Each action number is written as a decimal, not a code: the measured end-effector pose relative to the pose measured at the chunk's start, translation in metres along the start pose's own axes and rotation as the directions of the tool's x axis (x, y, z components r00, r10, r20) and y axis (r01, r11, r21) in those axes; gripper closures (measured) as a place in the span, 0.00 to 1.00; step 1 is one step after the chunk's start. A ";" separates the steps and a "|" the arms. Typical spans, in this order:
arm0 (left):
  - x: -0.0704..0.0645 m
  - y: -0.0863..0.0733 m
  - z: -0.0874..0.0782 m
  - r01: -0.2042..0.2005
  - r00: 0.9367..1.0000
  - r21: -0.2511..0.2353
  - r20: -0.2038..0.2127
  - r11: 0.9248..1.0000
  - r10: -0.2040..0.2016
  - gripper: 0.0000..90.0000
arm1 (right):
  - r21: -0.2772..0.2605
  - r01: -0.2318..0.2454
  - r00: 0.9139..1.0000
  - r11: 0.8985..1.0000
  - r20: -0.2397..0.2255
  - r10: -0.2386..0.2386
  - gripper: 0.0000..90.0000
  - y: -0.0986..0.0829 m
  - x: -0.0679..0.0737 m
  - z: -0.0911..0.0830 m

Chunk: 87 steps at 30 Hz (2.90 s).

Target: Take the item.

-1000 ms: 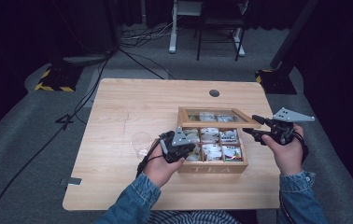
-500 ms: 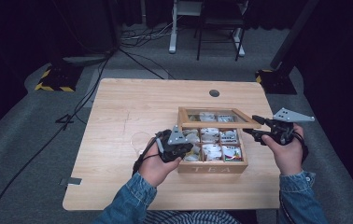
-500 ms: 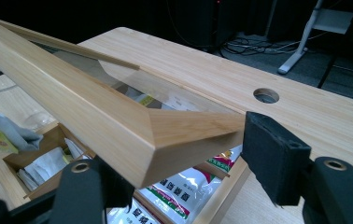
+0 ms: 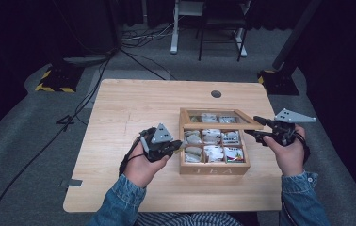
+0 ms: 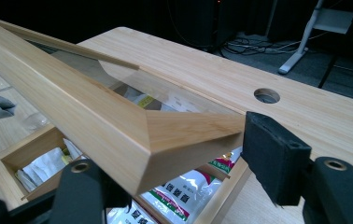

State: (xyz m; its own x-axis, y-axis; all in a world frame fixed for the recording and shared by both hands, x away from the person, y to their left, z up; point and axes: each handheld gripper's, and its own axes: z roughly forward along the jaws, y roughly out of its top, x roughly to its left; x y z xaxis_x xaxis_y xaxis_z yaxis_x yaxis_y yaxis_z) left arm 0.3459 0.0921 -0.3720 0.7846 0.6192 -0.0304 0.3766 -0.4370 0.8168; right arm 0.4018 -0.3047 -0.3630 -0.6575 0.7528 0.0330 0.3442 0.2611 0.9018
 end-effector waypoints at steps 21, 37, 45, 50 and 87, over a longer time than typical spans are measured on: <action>0.030 -0.006 -0.037 0.074 0.995 -0.023 -0.061 0.997 -0.075 0.99 | -0.005 -0.009 1.000 1.000 0.005 0.009 0.43 -0.001 -0.002 -0.002; 0.056 -0.017 -0.058 0.146 0.981 -0.038 -0.125 0.989 -0.150 0.99 | -0.004 -0.010 1.000 1.000 0.005 0.010 0.43 -0.002 -0.002 -0.002; 0.065 -0.024 -0.055 0.165 0.973 -0.003 -0.162 0.986 -0.164 0.99 | -0.001 -0.013 1.000 1.000 0.005 0.013 0.43 -0.002 -0.002 -0.002; 0.071 -0.028 -0.050 0.169 0.971 0.028 -0.178 0.985 -0.161 0.99 | 0.001 -0.012 1.000 1.000 0.005 0.012 0.43 -0.002 -0.002 -0.002; 0.083 -0.049 -0.016 0.215 0.972 0.206 -0.141 0.955 -0.188 0.97 | 0.005 -0.013 1.000 1.000 0.000 0.013 0.43 -0.003 -0.002 0.000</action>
State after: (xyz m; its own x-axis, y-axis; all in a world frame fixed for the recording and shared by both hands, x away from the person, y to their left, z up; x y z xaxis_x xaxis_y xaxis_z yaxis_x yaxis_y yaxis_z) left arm 0.3845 0.1753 -0.4055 0.6222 0.7762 -0.1020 0.6293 -0.4184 0.6550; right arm 0.4024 -0.3071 -0.3658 -0.6527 0.7563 0.0445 0.3561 0.2544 0.8992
